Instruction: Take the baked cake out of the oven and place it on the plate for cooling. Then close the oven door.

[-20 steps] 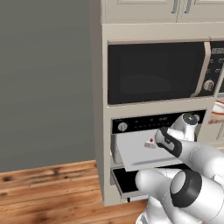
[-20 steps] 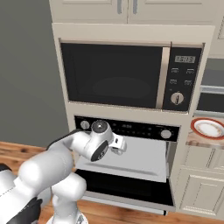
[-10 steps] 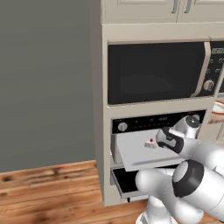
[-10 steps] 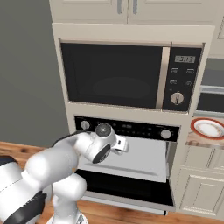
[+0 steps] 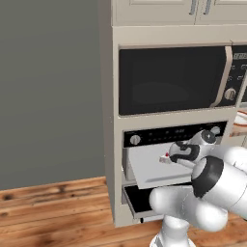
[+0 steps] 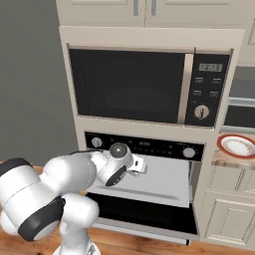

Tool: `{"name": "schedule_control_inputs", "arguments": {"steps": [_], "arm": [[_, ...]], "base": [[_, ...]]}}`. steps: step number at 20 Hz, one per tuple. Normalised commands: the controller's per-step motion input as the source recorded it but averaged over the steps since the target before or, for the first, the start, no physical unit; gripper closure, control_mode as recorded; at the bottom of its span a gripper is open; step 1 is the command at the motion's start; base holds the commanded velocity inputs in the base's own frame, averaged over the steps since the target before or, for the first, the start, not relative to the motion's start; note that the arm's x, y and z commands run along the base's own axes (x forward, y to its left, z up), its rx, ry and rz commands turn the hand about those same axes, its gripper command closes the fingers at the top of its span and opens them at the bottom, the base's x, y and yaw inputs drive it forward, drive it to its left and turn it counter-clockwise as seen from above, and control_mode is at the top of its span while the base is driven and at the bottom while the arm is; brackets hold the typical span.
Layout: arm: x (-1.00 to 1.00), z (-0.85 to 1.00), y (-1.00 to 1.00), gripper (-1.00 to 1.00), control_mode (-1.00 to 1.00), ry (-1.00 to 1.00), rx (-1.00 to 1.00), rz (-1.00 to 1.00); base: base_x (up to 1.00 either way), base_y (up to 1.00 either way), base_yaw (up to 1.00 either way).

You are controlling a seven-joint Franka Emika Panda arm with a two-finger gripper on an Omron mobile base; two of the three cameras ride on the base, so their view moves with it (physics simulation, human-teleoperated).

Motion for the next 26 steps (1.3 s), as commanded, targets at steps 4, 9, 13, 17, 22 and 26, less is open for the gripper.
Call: {"name": "schedule_control_inputs", "arguments": {"steps": [4,9,13,17,22,26], "arm": [[0.09,-0.26,0.03,-1.0,-1.0,-0.01,0.0,0.0],[0.02,-0.34,0.0,-1.0,-1.0,-0.03,0.0,0.03],[0.01,-0.32,0.0,-1.0,-1.0,-0.07,0.0,0.04],[0.0,-0.35,0.0,-1.0,-1.0,-0.13,0.0,0.05],[0.0,-0.32,0.0,-1.0,-1.0,-0.15,0.0,0.05],[0.0,-0.24,0.0,-1.0,-1.0,-0.14,0.0,0.05]], "base": [[0.0,0.0,0.0],[0.0,0.0,0.0],[0.0,0.0,0.0],[0.0,0.0,0.0],[0.0,0.0,0.0],[0.0,0.0,0.0]]}}
